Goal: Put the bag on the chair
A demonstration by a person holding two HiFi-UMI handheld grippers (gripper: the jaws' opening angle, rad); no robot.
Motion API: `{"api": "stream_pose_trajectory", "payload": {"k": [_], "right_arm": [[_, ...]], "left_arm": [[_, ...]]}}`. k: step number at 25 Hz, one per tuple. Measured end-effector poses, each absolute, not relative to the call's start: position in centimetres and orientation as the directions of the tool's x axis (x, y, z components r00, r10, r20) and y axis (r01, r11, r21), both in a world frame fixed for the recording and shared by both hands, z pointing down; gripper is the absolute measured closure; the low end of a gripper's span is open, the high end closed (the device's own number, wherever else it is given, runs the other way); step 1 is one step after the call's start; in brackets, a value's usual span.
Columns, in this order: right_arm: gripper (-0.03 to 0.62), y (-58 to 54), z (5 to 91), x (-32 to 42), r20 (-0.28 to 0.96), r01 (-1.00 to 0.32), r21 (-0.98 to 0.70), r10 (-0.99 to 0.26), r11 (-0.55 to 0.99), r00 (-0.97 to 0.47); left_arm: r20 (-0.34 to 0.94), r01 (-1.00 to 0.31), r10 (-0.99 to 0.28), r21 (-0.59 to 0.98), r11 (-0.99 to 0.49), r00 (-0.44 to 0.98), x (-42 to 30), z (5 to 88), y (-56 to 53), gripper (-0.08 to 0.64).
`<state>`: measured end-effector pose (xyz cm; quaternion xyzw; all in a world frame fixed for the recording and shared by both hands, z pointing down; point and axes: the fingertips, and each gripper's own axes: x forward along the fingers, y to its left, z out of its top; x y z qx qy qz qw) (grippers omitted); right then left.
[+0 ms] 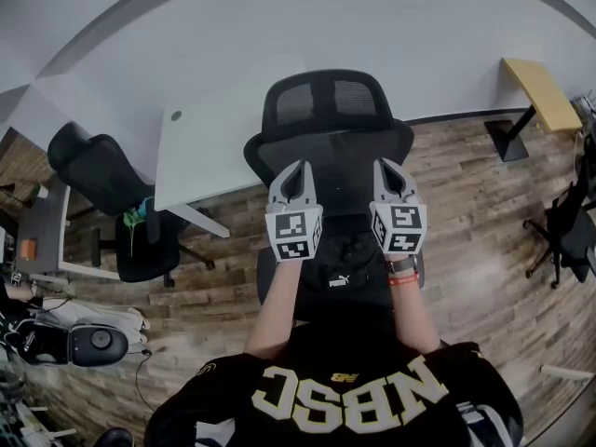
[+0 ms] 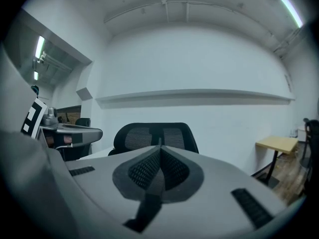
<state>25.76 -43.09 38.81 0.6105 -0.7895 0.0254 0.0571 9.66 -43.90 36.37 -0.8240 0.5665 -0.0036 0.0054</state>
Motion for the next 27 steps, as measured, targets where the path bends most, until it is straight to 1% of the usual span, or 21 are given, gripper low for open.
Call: {"api": "stream_pose_trajectory", "payload": {"k": [3, 6, 15, 20, 23, 27], "right_arm": [[0.588, -42.9, 38.9, 25.8, 0.130, -0.969, 0.042, -0.963, 0.244, -0.237], [0.588, -42.9, 38.9, 25.8, 0.133, -0.970, 0.011, -0.962, 0.241, -0.238], [0.587, -42.9, 38.7, 26.2, 0.128, -0.973, -0.001, -0.965, 0.231, -0.229], [0.586, -42.9, 39.7, 26.1, 0.154, -0.970, 0.002, -0.958, 0.244, -0.241], [0.586, -43.1, 40.0, 26.1, 0.156, -0.966, -0.042, -0.953, 0.255, -0.259], [0.586, -43.8, 38.9, 25.8, 0.128, -0.954, -0.090, -0.947, 0.285, -0.295]], "left_arm": [[-0.005, -0.931, -0.931, -0.024, -0.364, 0.364, 9.8, 36.4, -43.8, 0.545], [-0.004, -0.931, -0.931, -0.031, -0.364, 0.365, 9.9, 36.5, -43.6, 0.545], [-0.015, -0.927, -0.927, 0.003, -0.374, 0.374, 10.2, 36.7, -43.5, 0.545], [-0.001, -0.927, -0.927, 0.022, -0.375, 0.375, 10.3, 37.7, -43.7, 0.545], [0.001, -0.927, -0.928, 0.034, -0.374, 0.374, 10.4, 38.1, -43.8, 0.545], [0.006, -0.932, -0.932, 0.041, -0.361, 0.361, 10.5, 38.7, -44.3, 0.545]]}}
